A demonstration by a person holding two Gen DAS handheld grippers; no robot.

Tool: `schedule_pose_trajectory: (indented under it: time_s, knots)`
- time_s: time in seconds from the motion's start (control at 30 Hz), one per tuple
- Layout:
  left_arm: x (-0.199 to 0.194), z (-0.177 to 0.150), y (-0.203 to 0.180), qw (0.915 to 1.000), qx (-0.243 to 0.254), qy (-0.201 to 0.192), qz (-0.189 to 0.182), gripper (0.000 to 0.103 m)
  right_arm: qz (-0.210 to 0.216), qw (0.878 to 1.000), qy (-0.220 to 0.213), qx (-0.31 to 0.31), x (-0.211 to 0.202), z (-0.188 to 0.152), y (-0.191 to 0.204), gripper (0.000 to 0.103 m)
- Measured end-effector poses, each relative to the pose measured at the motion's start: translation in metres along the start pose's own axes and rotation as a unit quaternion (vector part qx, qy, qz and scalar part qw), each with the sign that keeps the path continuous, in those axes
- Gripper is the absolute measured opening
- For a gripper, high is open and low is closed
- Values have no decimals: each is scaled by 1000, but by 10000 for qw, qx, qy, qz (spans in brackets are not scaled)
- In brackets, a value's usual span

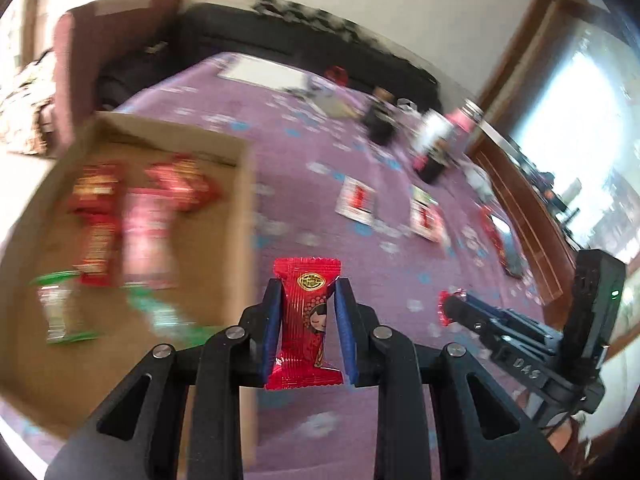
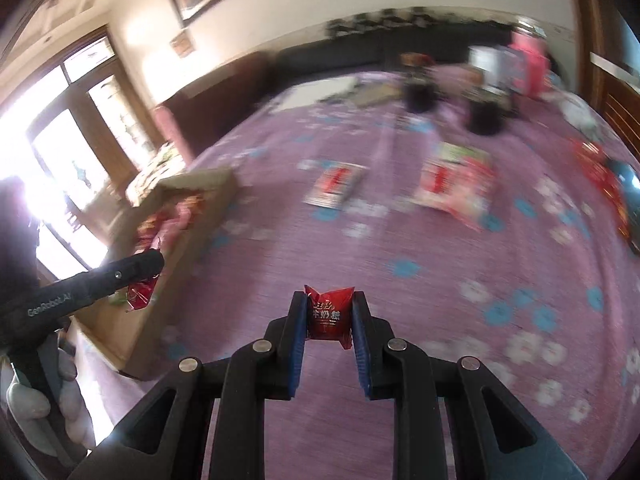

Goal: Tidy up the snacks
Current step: 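Carry the red candy and red stick snack over the box with both tools, then open both tools to release the red snacks into the box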

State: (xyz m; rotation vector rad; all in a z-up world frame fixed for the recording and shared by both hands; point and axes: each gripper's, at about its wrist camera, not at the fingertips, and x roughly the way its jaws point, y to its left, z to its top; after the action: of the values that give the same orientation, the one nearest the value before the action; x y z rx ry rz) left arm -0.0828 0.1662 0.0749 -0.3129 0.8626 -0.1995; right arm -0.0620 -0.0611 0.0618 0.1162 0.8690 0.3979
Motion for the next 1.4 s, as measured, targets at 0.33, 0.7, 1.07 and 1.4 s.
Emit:
schedule_pose_trajectory:
  time_s: [0.33,0.7,1.07,1.4]
  knots:
    - [-28,-19,104,9933,-839,-31,790,24,1192,9864,354,-1079,50,21,136,22]
    - [-22,-25,125,9905,-1041,71,897,27,1335,9743,919,-1568,101,-3,188,24]
    - [-36,-21,117,9903,-1094,-83,847,29,1236,9756,619,-1707,91,-3,192,41]
    - [-55,-19,84,9789,-512,-643,1870,75,1088,9854,243,-1285,58,5,154,51]
